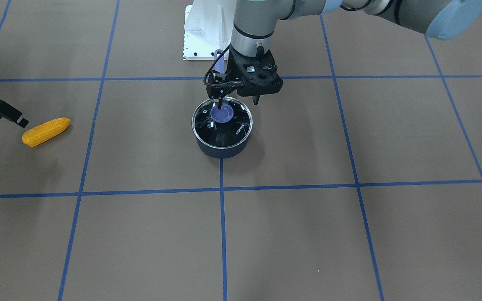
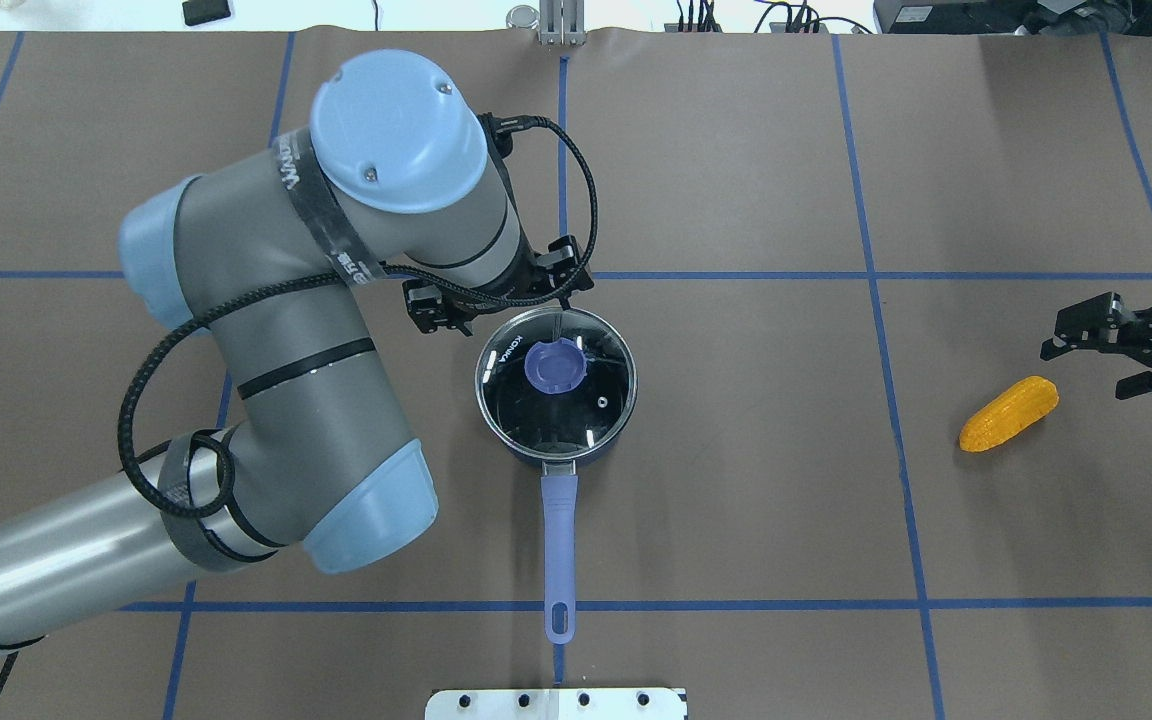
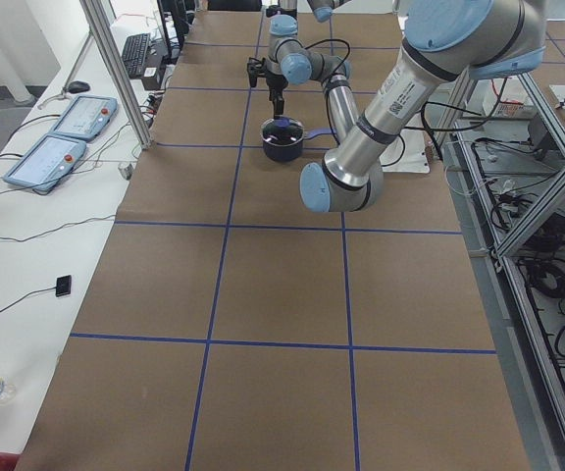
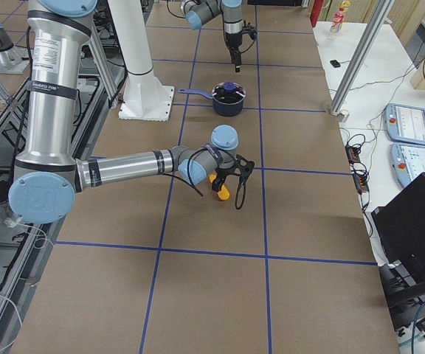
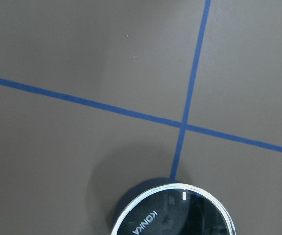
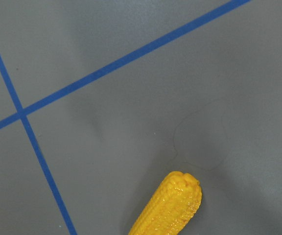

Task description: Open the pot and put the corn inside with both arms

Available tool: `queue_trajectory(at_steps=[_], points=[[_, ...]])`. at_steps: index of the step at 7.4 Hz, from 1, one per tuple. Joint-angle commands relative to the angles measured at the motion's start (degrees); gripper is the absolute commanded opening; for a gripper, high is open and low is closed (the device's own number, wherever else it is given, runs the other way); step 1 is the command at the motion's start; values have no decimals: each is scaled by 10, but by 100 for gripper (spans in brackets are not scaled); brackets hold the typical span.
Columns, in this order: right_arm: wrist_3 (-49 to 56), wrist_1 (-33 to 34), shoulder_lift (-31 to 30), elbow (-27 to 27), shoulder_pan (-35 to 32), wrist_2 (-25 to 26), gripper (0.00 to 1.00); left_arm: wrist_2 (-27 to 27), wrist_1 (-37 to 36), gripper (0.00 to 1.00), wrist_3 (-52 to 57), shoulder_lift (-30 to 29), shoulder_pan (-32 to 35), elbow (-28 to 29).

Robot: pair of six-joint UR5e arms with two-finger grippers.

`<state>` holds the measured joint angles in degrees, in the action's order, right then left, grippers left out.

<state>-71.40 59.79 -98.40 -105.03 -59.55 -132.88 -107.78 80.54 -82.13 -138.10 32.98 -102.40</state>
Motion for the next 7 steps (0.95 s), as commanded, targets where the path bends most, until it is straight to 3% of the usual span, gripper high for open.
queue_trajectory(at_steps=[1,3,7], points=[[-6,-3,0,0,6,3,100,30,5,98,-14,-1,-32,11],[-8,-3,5,0,6,3,100,42,66,98,-31,-1,-42,62],[-8,-3,6,-1,6,3,100,65,76,98,-36,-3,-60,79]])
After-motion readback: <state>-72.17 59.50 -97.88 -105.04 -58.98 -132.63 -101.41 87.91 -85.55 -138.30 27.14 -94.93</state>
